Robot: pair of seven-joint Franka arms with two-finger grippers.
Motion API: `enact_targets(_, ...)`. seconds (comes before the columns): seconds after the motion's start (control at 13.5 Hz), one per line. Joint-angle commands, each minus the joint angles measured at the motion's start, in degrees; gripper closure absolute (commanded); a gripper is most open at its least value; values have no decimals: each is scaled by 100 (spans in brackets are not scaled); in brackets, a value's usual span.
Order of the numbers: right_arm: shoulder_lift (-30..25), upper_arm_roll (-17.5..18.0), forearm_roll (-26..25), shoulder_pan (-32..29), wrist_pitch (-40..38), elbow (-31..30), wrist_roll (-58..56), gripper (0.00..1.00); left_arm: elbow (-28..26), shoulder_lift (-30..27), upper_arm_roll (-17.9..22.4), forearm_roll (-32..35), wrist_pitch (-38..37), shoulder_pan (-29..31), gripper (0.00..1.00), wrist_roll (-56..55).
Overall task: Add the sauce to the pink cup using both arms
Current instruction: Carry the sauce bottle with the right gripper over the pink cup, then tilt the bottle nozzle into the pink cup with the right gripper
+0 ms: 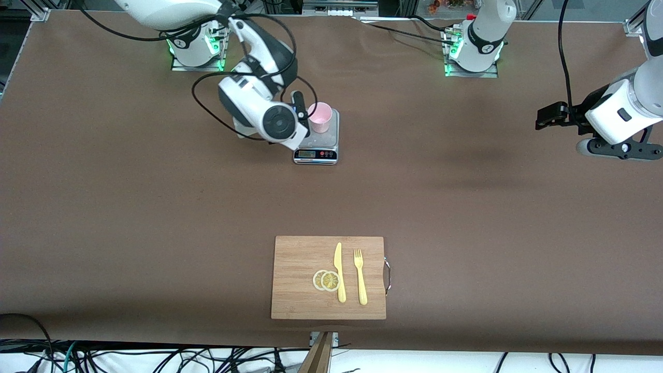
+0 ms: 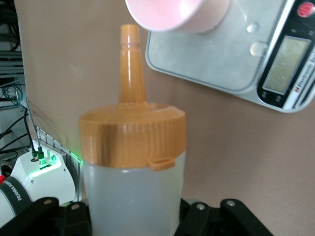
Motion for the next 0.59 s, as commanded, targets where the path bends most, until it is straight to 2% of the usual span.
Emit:
enact_targets(0.0, 39, 9, -283, 206, -174, 61, 404, 100, 164, 67, -31, 72, -87, 4, 0, 121)
enact_targets(0.52, 163, 9, -793, 663, -491, 306, 1072, 100, 164, 67, -40, 72, -87, -13, 0, 121)
